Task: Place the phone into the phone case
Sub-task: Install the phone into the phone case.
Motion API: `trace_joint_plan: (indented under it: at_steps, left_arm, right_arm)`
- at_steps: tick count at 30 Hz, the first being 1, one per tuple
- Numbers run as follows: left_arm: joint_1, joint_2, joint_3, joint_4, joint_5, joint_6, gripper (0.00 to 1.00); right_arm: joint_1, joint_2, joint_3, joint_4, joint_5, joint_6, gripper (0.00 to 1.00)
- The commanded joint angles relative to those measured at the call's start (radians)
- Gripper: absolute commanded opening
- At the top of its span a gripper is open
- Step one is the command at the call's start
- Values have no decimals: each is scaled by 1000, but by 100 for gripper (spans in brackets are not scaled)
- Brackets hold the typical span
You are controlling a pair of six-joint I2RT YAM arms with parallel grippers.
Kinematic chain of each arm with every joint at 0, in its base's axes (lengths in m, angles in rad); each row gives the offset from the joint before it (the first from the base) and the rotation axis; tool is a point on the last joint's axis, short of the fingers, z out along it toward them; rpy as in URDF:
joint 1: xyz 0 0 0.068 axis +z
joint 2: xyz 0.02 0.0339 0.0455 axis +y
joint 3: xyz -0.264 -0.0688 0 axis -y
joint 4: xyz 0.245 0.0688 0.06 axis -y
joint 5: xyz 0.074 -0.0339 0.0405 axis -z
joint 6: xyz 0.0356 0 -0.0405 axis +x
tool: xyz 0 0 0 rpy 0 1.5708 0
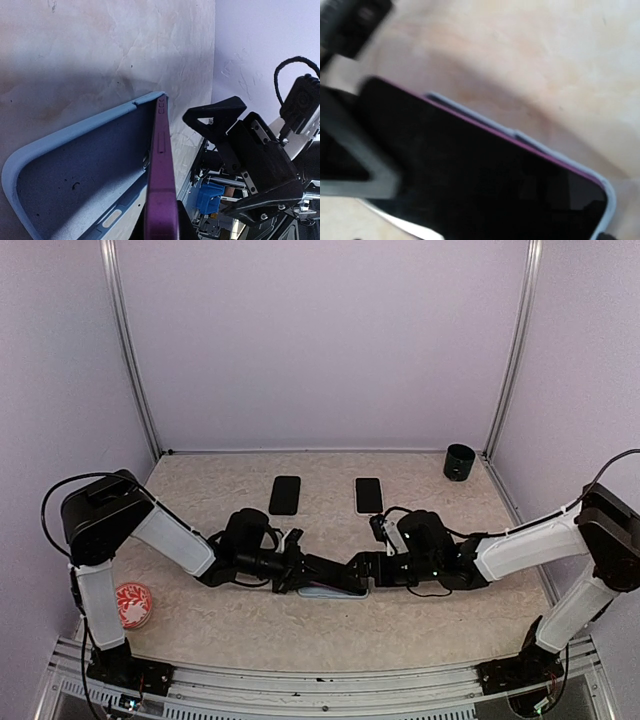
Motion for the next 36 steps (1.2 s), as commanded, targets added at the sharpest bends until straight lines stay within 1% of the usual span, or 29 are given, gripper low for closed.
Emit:
trace_joint_plan:
  at_steps: [1, 7, 12, 19, 25, 28, 30, 36]
  left_arm:
    - [-7, -52, -22, 115, 43, -24, 0]
    - [-1, -86, -28, 176, 51, -32, 0]
    - [7, -122, -15, 230, 62, -31, 0]
    - [7, -146, 13, 288, 65, -35, 0]
    - [4, -153, 10, 304, 55, -33, 0]
    - [1, -150, 4, 304, 49, -31, 0]
    - [-2, -143, 2, 287, 46, -26, 0]
    - [4, -177, -40, 171, -35, -8, 0]
  right_arm:
    - [-13, -120, -18, -56, -7, -18, 100]
    - [-69, -221, -40, -116, -12, -32, 100]
    - [-121, -255, -58, -125, -49, -34, 100]
    - [-147, -255, -40, -95, -133, -22, 100]
    - [-148, -219, -38, -1, -234, 17, 99]
    - [-145, -194, -52, 39, -252, 43, 100]
    - [-144, -181, -52, 33, -252, 45, 100]
    - [-144, -199, -70, 16, -222, 27, 100]
